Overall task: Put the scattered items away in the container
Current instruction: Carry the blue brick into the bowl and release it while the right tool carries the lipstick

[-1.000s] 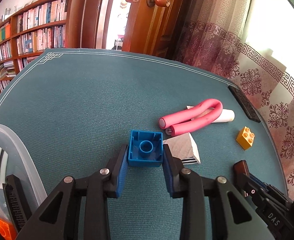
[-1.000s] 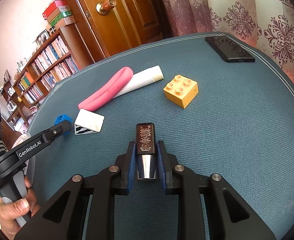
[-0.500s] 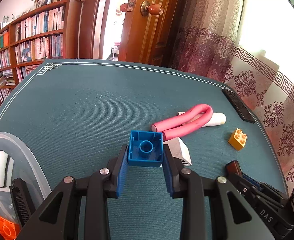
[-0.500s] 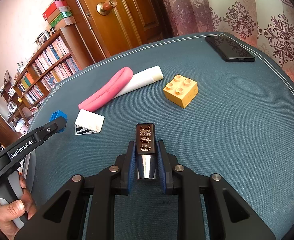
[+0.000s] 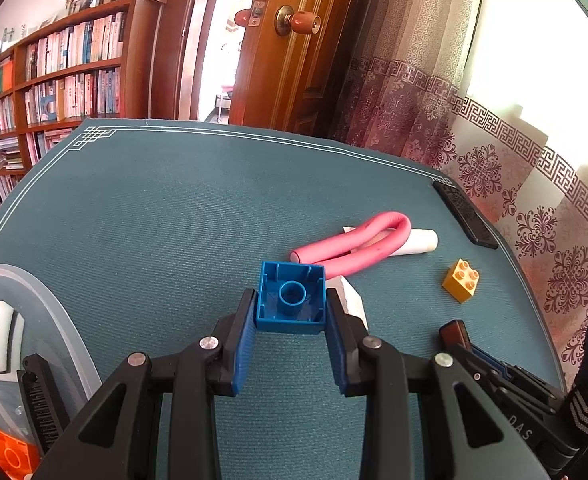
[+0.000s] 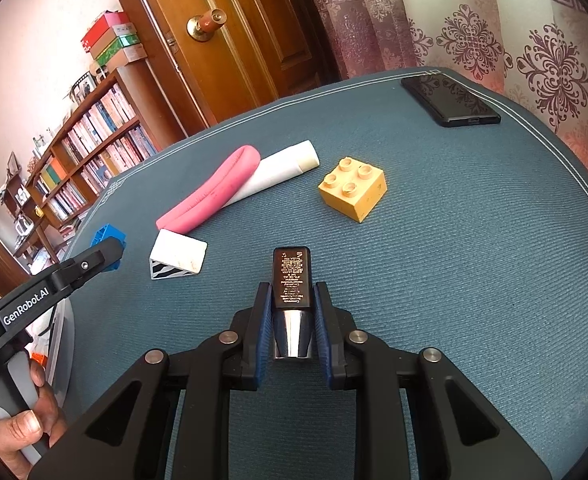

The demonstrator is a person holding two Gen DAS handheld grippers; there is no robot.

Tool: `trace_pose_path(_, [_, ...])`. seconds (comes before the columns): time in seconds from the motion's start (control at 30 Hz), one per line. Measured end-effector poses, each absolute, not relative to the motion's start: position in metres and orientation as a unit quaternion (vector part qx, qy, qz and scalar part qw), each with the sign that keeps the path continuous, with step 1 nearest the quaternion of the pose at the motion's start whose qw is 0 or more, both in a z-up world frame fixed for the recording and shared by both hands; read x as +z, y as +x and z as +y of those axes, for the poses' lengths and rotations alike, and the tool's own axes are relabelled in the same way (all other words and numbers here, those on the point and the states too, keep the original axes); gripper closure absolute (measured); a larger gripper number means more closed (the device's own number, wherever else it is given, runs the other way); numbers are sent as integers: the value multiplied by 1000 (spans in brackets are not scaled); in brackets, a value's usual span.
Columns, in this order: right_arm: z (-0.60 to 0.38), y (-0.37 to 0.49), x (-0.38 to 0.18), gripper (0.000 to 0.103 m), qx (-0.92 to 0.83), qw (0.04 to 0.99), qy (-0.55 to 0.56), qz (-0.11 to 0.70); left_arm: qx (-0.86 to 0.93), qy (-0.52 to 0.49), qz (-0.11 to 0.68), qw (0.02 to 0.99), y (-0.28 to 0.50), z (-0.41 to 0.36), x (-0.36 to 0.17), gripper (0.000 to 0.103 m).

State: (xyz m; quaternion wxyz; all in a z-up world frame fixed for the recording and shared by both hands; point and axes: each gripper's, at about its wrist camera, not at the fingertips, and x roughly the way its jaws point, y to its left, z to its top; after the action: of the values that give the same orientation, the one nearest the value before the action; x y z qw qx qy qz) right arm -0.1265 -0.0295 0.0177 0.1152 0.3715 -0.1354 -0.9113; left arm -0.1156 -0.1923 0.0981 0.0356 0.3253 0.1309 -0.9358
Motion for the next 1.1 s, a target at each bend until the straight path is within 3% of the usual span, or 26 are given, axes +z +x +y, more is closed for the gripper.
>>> trace_pose_path(0.37, [-42, -107, 40, 81, -927, 122, 333, -124, -956, 264, 122, 21, -67, -183, 150, 67])
trace_pose_path(1.1, [-118, -68, 71, 81, -919, 216, 319, -79, -945, 268, 144, 117, 37, -300, 146, 67])
